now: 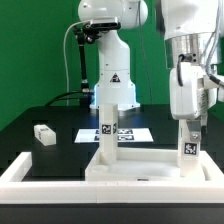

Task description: Assemble desk

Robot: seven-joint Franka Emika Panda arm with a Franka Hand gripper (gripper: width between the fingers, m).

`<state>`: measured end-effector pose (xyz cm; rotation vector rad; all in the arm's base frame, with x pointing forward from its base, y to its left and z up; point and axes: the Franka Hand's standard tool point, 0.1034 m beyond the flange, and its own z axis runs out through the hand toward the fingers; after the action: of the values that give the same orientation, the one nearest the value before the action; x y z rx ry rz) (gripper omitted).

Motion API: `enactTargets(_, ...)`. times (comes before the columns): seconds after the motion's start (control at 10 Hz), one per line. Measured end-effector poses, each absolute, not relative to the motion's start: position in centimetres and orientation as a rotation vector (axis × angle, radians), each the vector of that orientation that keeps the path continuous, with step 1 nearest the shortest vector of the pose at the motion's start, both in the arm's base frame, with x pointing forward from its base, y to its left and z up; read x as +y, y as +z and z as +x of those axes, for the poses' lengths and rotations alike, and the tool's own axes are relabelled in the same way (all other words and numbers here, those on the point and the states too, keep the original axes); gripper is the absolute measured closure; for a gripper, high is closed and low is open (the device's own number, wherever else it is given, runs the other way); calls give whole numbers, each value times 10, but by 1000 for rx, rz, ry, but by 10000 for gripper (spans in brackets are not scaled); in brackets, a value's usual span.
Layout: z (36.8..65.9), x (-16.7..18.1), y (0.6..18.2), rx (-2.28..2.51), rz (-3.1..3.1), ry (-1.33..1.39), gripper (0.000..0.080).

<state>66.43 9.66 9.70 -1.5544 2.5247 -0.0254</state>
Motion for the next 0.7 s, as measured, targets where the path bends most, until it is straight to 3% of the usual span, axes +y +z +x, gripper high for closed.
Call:
enactTargets(0.1, 664, 97, 97, 2521, -1560, -26, 425)
enactTargets(0.2, 665, 97, 98, 2498, -1592, -31, 425)
enactTargets(0.3, 663, 97, 107, 2451, -1641, -40, 243)
enactTargets(0.4, 655, 89, 122, 2390, -1698, -54, 179)
enactTargets(0.7, 628, 57, 151, 2313, -1736, -101, 151)
